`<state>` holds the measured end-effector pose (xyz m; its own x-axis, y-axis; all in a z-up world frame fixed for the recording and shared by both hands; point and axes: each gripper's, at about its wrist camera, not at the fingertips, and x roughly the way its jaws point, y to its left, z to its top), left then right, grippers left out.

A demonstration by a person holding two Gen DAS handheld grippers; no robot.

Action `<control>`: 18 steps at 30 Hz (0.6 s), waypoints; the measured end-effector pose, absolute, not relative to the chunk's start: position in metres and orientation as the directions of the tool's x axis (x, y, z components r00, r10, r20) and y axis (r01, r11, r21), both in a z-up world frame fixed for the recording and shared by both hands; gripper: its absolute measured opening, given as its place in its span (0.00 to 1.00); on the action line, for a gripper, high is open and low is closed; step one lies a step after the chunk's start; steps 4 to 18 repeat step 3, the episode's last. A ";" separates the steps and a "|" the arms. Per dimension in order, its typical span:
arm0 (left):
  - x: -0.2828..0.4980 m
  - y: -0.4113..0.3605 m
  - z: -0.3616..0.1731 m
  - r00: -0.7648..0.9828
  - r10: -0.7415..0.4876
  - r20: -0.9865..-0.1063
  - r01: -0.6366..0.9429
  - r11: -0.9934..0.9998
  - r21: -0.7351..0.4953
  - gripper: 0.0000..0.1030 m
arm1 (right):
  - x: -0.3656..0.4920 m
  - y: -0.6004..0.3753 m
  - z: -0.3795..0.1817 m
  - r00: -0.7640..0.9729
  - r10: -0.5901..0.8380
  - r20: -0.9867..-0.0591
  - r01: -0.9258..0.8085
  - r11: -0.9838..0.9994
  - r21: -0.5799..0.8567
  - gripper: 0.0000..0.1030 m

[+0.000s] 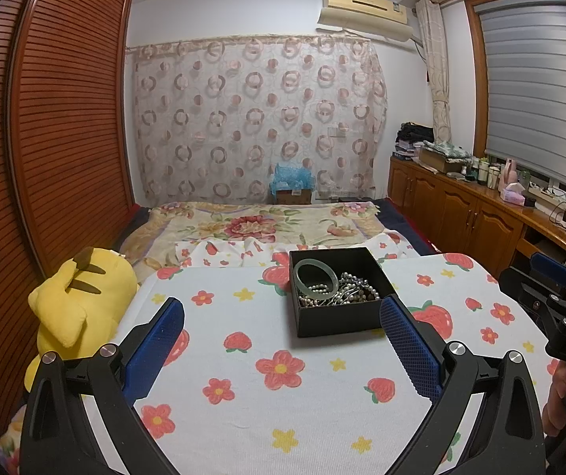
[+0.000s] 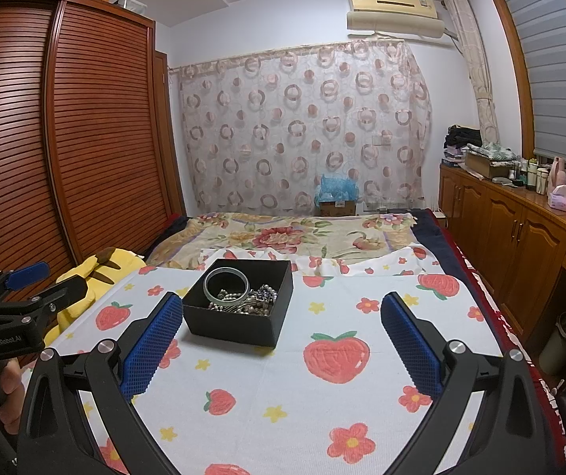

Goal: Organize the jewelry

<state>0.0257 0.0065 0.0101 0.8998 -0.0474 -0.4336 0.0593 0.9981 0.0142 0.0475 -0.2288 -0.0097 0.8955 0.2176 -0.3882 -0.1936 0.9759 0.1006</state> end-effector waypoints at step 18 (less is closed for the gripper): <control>0.026 0.007 0.010 0.900 -0.046 -0.433 0.058 0.998 0.014 0.93 | 0.047 -0.229 -0.010 0.895 0.218 -0.388 -0.194 0.976 0.101 0.98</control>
